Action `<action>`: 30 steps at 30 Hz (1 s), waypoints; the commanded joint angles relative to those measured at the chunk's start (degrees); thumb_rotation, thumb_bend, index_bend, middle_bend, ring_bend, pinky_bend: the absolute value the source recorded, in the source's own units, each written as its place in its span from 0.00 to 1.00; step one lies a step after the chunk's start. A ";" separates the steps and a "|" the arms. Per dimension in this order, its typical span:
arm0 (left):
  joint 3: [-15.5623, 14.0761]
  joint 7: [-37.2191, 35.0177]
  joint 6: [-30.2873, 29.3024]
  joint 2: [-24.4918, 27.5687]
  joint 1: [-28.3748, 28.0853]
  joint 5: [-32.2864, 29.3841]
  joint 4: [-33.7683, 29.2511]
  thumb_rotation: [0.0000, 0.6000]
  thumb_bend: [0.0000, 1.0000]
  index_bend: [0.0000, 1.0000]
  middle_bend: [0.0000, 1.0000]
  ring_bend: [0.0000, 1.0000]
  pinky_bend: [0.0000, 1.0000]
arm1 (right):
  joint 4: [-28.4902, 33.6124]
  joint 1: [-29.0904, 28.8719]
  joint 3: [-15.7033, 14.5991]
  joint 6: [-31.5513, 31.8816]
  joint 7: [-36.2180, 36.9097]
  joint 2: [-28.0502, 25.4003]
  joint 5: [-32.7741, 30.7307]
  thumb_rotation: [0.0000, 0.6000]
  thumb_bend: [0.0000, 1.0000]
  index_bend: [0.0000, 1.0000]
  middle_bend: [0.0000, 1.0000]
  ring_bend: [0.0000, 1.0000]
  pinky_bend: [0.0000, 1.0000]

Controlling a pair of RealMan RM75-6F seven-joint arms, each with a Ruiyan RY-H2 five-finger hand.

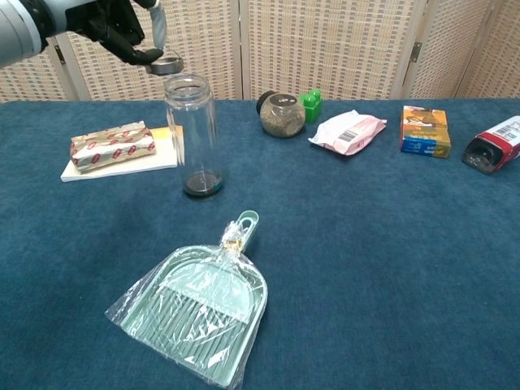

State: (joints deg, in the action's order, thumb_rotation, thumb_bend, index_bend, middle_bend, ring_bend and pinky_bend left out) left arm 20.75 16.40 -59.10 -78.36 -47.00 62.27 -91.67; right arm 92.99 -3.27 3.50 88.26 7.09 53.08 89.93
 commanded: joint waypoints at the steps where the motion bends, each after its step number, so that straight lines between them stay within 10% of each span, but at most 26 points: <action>1: -0.04 0.46 0.55 -1.03 -1.03 -0.72 1.04 1.00 0.43 0.62 0.95 0.92 1.00 | -0.10 0.01 -0.01 -0.02 0.07 0.02 -0.03 1.00 0.30 0.02 0.19 0.08 0.23; 30: -1.45 2.59 1.08 -3.86 -4.50 -4.55 5.55 1.00 0.43 0.59 0.96 0.92 1.00 | -2.04 0.28 -0.04 -0.02 2.17 0.49 -0.47 1.00 0.30 0.02 0.19 0.08 0.23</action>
State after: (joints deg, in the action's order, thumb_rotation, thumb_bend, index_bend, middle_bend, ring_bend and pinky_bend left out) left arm 19.31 18.98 -58.01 -82.21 -51.49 57.74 -86.12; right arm 90.94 -2.99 3.46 88.24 9.27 53.57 89.46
